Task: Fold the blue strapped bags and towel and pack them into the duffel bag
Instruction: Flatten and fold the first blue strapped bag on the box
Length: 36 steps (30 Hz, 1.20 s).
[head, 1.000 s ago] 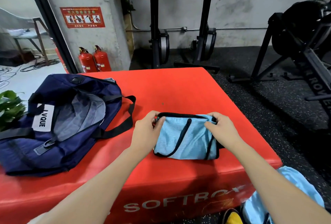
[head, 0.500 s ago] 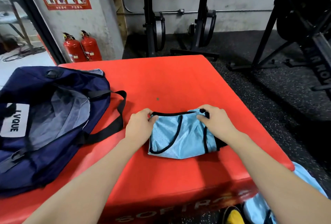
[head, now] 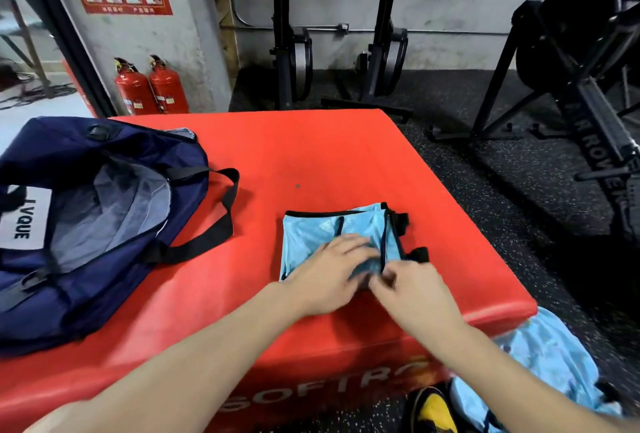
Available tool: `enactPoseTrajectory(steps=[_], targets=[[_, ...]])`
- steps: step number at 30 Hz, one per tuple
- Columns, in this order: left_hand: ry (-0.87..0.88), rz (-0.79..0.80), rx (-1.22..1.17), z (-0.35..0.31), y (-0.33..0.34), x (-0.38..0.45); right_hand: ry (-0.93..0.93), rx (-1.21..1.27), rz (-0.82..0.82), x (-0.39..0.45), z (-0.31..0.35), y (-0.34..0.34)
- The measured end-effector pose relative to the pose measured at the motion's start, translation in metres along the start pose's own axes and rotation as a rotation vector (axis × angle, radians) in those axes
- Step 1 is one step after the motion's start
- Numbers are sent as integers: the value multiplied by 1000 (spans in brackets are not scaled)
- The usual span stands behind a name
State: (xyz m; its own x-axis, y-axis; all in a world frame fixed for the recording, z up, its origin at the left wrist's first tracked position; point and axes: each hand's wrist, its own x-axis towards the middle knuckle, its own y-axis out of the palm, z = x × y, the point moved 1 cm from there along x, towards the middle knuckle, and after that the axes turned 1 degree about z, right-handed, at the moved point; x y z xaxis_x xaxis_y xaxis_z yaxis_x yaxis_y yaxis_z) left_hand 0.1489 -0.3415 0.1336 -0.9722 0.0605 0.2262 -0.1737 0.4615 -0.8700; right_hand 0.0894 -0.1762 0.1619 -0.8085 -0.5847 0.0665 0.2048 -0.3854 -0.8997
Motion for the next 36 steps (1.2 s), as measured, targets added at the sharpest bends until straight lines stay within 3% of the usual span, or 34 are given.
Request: enactPoseTrajectory(steps=[3,10,17,25,28,33,36], targets=[[-155,162,172,5,6,-5,75,-83,14,-13,-7,7],[-261,165,222,4,7,-4,24,-49,-200,-2,-13,19],[-417,119,173,5,9,2,25,-21,-273,20,-12,22],[-505,133,140,4,8,6,-18,768,-145,42,-30,9],[-517,143,155,0,7,8,-53,902,-49,49,-36,4],[-495,162,246,-6,7,12,-131,744,84,50,-42,6],[-511,185,252,-11,7,17,-169,521,-10,51,-46,9]])
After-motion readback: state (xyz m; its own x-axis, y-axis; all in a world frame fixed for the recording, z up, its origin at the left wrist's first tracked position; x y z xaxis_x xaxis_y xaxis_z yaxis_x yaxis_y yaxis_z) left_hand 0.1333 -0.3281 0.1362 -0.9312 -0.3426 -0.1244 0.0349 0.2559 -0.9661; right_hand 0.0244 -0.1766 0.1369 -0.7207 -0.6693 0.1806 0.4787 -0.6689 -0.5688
